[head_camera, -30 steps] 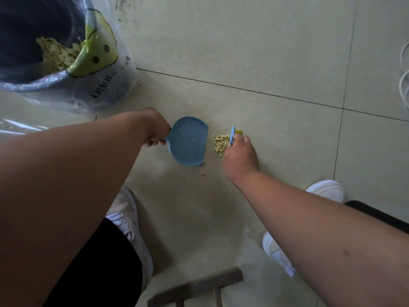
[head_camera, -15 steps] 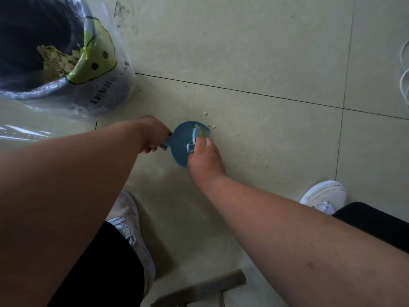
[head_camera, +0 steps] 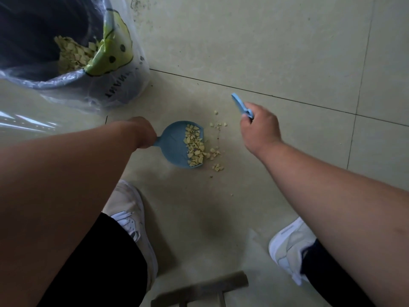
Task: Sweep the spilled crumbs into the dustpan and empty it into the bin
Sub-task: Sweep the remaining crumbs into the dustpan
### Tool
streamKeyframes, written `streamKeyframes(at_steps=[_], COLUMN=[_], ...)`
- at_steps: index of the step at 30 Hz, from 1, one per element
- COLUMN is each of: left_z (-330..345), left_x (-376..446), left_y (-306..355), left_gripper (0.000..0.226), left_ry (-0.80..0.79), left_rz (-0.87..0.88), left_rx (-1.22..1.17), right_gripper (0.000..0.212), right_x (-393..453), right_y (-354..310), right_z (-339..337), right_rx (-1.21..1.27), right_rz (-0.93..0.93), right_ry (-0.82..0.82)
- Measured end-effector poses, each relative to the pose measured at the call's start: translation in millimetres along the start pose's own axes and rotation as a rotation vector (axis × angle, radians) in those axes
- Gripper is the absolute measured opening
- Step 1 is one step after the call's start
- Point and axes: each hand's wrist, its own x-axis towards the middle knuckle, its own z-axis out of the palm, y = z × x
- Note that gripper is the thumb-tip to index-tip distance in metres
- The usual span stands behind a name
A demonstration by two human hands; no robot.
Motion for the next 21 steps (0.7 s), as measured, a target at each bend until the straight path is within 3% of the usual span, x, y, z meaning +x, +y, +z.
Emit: streamKeyframes(at_steps=[9,15,21], left_z=[4.0,6.8,5.1], left_x=[15.8,9.0,5.4], left_y=[-17.5,-25.7,-26.7], left_gripper=[0.033,0.027,0.028], left_ry=[-0.084,-0.081,-0.114], left_rz=[-0.045,0.048,0.086], left_rx=[-0.198,0.161,0.339], right_gripper=[0.042,0.044,0.053], right_x=[14.7,-19.8,-59.6], right_y=[-9.5,-6.6,17.0], right_z=[16.5,24.6,22.2], right_rx=[-0.016,-0.068,-0.134], right_rz=[-0.095,-0.277,-0.355], right_ry=[-0.220,-0.342,-0.433])
